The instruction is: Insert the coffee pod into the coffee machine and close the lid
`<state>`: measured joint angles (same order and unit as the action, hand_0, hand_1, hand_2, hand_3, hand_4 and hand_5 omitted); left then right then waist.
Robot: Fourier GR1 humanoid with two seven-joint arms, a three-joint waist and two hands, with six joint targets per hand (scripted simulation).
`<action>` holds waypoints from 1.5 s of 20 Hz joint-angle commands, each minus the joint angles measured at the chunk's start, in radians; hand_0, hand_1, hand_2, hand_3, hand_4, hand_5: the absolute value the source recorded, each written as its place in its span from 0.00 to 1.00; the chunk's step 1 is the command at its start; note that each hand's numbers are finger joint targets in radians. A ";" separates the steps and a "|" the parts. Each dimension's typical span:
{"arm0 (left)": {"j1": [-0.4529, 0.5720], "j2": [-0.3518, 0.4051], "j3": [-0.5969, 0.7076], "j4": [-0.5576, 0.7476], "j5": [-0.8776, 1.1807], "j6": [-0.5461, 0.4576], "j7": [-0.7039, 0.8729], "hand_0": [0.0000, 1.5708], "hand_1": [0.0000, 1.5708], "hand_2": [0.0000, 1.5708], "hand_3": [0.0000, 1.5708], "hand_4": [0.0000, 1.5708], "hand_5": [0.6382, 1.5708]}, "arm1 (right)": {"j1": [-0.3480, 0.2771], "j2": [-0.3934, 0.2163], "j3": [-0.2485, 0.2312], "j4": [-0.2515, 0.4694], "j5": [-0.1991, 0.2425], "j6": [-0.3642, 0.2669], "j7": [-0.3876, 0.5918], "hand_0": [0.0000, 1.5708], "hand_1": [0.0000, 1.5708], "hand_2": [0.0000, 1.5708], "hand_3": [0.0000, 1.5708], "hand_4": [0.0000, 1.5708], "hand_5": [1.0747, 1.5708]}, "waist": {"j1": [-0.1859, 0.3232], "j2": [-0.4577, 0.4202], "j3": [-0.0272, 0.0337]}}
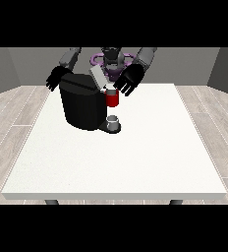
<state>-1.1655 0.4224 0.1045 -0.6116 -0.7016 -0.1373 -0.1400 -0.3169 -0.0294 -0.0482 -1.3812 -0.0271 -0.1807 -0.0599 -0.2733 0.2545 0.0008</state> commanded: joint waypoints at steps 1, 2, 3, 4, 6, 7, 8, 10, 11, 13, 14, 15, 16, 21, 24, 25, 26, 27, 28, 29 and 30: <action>0.046 -0.011 -0.011 0.003 -0.005 -0.001 -0.054 0.58 0.58 0.65 0.55 0.23 1.00 | 0.002 -0.035 -0.022 -0.007 -0.022 0.034 -0.002 0.00 0.00 0.00 0.00 0.30 1.00 | 0.005 0.004 -0.0007; 0.028 0.042 -0.028 0.016 -0.032 -0.033 -0.063 0.36 0.36 0.52 0.41 0.15 1.00 | 0.020 -0.019 -0.002 -0.021 -0.005 0.025 -0.026 0.00 0.00 0.00 0.00 0.30 1.00 | -0.016 0.024 -0.0007; 0.032 0.028 -0.046 0.011 -0.044 -0.036 -0.075 0.00 0.00 0.24 0.07 0.00 1.00 | -0.018 -0.027 -0.016 -0.019 -0.002 0.002 0.023 0.00 0.00 0.00 0.00 0.28 1.00 | 0.000 0.022 -0.0008; 0.001 0.040 -0.046 0.009 -0.044 -0.076 -0.038 0.00 0.00 0.00 0.00 0.00 1.00 | 0.010 -0.026 -0.028 0.003 -0.023 0.021 0.001 0.00 0.00 0.00 0.00 0.26 1.00 | -0.012 -0.002 -0.0004; 0.013 0.071 -0.040 0.019 -0.055 -0.058 -0.063 0.00 0.00 0.00 0.00 0.00 1.00 | -0.010 -0.039 -0.026 -0.021 -0.020 0.026 0.005 0.00 0.00 0.00 0.00 0.27 1.00 | -0.010 0.027 -0.0006; 0.035 -0.002 -0.063 0.004 -0.063 -0.046 -0.017 0.00 0.00 0.00 0.00 0.00 1.00 | 0.038 -0.017 -0.016 0.022 -0.012 0.019 -0.009 0.00 0.00 0.00 0.00 0.28 1.00 | 0.001 -0.016 -0.0004; -0.013 0.021 -0.056 -0.006 -0.061 -0.075 -0.001 0.00 0.00 0.00 0.00 0.00 1.00 | 0.035 0.002 -0.011 0.050 -0.012 0.018 -0.048 0.00 0.00 0.00 0.00 0.24 1.00 | 0.006 -0.004 -0.0002; 0.007 0.043 -0.055 -0.008 -0.069 -0.052 -0.066 0.00 0.00 0.00 0.00 0.00 1.00 | 0.012 0.009 -0.008 0.030 0.011 -0.020 -0.049 0.00 0.00 0.00 0.00 0.23 1.00 | 0.017 0.026 -0.0005; 0.004 0.054 -0.044 0.012 -0.064 -0.075 -0.045 0.00 0.00 0.00 0.00 0.00 1.00 | -0.001 -0.007 -0.010 0.003 0.005 -0.017 0.017 0.00 0.00 0.00 0.00 0.22 1.00 | 0.005 -0.004 -0.0007; -0.002 0.033 -0.035 0.006 -0.049 -0.095 -0.022 0.00 0.00 0.00 0.00 0.00 1.00 | 0.016 -0.049 -0.037 0.030 -0.025 0.041 -0.010 0.00 0.00 0.00 0.00 0.22 1.00 | -0.002 -0.020 -0.0005; -0.020 0.061 -0.036 -0.010 -0.047 -0.129 -0.049 0.00 0.00 0.00 0.00 0.00 1.00 | 0.015 -0.015 -0.037 0.068 -0.001 -0.005 -0.077 0.00 0.00 0.00 0.00 0.25 1.00 | 0.038 -0.006 -0.0003; 0.016 0.000 -0.062 -0.019 -0.069 -0.078 -0.023 0.00 0.00 0.00 0.00 0.00 1.00 | 0.023 0.027 -0.002 0.050 0.009 -0.055 -0.024 0.00 0.00 0.00 0.00 0.24 1.00 | 0.047 -0.058 -0.0005; 0.013 -0.013 -0.053 -0.030 -0.055 -0.104 0.006 0.00 0.00 0.00 0.00 0.00 1.00 | 0.042 -0.009 -0.049 0.107 -0.017 -0.001 -0.094 0.00 0.00 0.00 0.00 0.24 1.00 | 0.057 -0.057 -0.0002; 0.104 -0.029 -0.067 -0.027 -0.075 -0.066 -0.035 0.00 0.00 0.00 0.00 0.00 1.00 | 0.068 -0.031 -0.028 0.031 -0.026 0.022 0.015 0.00 0.00 0.00 0.00 0.25 1.00 | 0.047 -0.134 -0.0009; 0.058 -0.017 -0.010 -0.039 -0.031 -0.079 -0.012 0.00 0.00 0.00 0.00 0.00 1.00 | 0.063 -0.001 -0.039 0.071 -0.023 -0.006 -0.062 0.00 0.00 0.00 0.00 0.24 1.00 | 0.062 -0.098 -0.0007; 0.117 -0.061 -0.029 -0.055 -0.024 -0.091 -0.015 0.00 0.00 0.00 0.00 0.00 1.00 | 0.103 -0.029 -0.059 0.086 -0.051 0.038 -0.063 0.00 0.00 0.00 0.00 0.26 1.00 | 0.092 -0.169 -0.0006; 0.137 -0.097 -0.015 -0.060 -0.002 -0.082 -0.004 0.00 0.00 0.00 0.00 0.00 1.00 | 0.117 -0.009 -0.066 0.105 -0.046 0.010 -0.086 0.00 0.00 0.00 0.00 0.25 1.00 | 0.111 -0.175 -0.0005; 0.168 -0.111 -0.017 -0.066 0.000 -0.064 -0.012 0.00 0.00 0.00 0.00 0.00 1.00 | 0.097 -0.043 -0.083 0.089 -0.067 0.035 -0.039 0.00 0.00 0.00 0.00 0.28 1.00 | 0.122 -0.199 -0.0007; 0.114 -0.117 0.063 -0.059 0.082 -0.097 0.016 0.00 0.00 0.00 0.00 0.00 1.00 | 0.095 -0.026 -0.083 0.107 -0.047 -0.008 -0.029 0.00 0.00 0.00 0.00 0.28 1.00 | 0.133 -0.207 -0.0010; 0.195 -0.111 0.103 -0.041 0.117 -0.062 -0.034 0.00 0.00 0.00 0.00 0.00 1.00 | 0.135 -0.037 -0.065 0.055 -0.047 0.015 -0.012 0.00 0.00 0.00 0.00 0.27 1.00 | 0.124 -0.235 -0.0024; 0.216 -0.092 0.131 -0.039 0.147 -0.085 -0.041 0.00 0.00 0.00 0.00 0.00 1.00 | 0.184 -0.040 -0.075 0.065 -0.066 0.045 -0.046 0.00 0.00 0.00 0.00 0.27 1.00 | 0.137 -0.260 -0.0018</action>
<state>-1.0203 0.3403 0.1444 -0.6581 -0.6530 -0.2158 -0.1588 -0.2017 -0.0569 -0.1131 -1.3040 -0.0744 -0.1621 -0.1030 -0.1640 0.0631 -0.0004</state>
